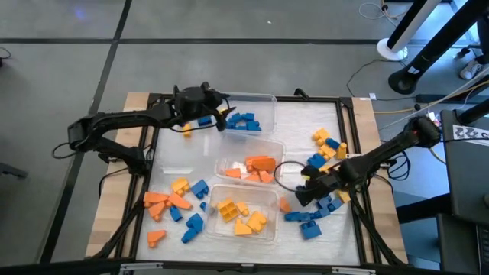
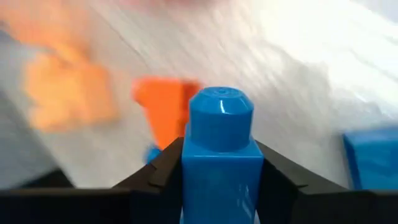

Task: Sort blocks
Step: Put the blue game piece into the top transparent bin

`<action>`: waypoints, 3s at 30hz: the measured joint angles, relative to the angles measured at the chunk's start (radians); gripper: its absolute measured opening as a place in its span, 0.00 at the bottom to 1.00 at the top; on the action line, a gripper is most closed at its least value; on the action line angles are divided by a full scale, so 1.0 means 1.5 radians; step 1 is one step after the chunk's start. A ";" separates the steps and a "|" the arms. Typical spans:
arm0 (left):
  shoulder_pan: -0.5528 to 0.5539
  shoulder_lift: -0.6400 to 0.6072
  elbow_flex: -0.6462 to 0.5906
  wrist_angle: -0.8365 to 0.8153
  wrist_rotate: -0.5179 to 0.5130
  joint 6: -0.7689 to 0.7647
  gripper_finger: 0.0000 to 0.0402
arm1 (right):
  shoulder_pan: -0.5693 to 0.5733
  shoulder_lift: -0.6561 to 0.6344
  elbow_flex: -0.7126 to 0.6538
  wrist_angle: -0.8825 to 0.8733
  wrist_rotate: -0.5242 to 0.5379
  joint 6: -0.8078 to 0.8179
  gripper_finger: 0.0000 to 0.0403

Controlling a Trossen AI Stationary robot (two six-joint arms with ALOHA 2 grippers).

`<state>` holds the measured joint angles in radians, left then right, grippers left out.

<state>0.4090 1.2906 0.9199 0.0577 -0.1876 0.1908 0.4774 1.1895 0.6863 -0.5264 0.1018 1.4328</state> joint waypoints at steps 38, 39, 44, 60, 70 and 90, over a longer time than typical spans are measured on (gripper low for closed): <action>0.052 -0.172 0.000 -0.629 -0.135 -0.571 0.59 | -0.554 -0.031 0.002 0.523 -0.014 -0.768 0.38; 0.052 -0.172 0.000 -0.642 -0.135 -0.608 0.59 | -0.564 -0.007 0.002 0.555 -0.029 -0.773 0.38; 0.052 -0.172 -0.009 -0.695 -0.135 -0.788 0.59 | -0.606 0.107 0.002 0.728 -0.120 -0.784 0.38; 0.068 -0.172 -0.142 -0.635 -0.132 -0.988 0.59 | -0.620 0.218 0.002 0.862 -0.152 -0.784 0.45; 0.115 -0.172 -0.242 -0.439 -0.129 -1.029 0.59 | -0.620 0.218 0.002 0.864 -0.157 -0.784 0.56; 0.227 -0.172 -0.338 -0.236 -0.129 -1.036 0.59 | -0.620 0.219 0.002 1.033 -0.168 -0.784 0.58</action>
<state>0.7502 1.0330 0.4133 -0.2966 -0.3811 -1.3634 -0.4522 1.5173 0.6895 1.0228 -0.1505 0.2569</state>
